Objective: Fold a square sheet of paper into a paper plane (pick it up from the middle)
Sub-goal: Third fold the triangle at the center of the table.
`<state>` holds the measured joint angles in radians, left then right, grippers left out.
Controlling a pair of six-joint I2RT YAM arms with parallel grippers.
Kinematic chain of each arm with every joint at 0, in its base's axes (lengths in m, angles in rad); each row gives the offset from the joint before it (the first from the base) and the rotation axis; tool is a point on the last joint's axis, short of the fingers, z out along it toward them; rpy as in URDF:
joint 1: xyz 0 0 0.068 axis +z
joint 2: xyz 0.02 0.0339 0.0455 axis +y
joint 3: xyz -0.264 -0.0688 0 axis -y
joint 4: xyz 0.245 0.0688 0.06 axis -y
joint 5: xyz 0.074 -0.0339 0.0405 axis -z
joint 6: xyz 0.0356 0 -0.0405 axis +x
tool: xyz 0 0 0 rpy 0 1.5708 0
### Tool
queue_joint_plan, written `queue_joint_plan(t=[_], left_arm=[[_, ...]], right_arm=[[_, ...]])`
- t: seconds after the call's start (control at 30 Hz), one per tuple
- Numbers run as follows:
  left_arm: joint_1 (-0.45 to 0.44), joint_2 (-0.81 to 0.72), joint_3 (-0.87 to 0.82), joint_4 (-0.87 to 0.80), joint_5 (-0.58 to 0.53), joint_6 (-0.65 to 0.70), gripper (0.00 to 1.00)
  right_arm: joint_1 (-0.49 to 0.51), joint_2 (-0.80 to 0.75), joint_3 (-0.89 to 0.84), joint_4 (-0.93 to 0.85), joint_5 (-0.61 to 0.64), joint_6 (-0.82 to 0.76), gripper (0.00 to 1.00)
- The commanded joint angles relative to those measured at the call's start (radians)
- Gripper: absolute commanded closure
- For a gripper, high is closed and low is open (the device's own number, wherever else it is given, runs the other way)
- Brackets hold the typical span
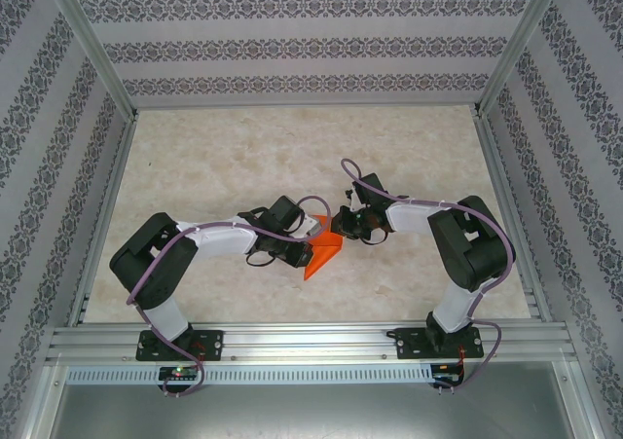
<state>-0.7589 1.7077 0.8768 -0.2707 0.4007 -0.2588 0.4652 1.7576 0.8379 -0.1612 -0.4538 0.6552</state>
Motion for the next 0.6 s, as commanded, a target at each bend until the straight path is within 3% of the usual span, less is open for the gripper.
queue_joint_plan(t=[0.0,0.23,0.57], left_arm=[[0.015,0.015,-0.01,-0.009,-0.017,0.011,0.94],[0.015,0.016,-0.024,-0.007,-0.043,0.005,0.94],[0.015,0.034,-0.047,0.062,0.002,-0.018,0.93]], right_arm=[[0.011,0.031,0.006,-0.017,0.05,-0.006,0.86],[0.012,0.026,-0.003,-0.015,0.054,-0.003,0.86],[0.012,0.02,-0.013,0.006,0.048,0.01,0.85]])
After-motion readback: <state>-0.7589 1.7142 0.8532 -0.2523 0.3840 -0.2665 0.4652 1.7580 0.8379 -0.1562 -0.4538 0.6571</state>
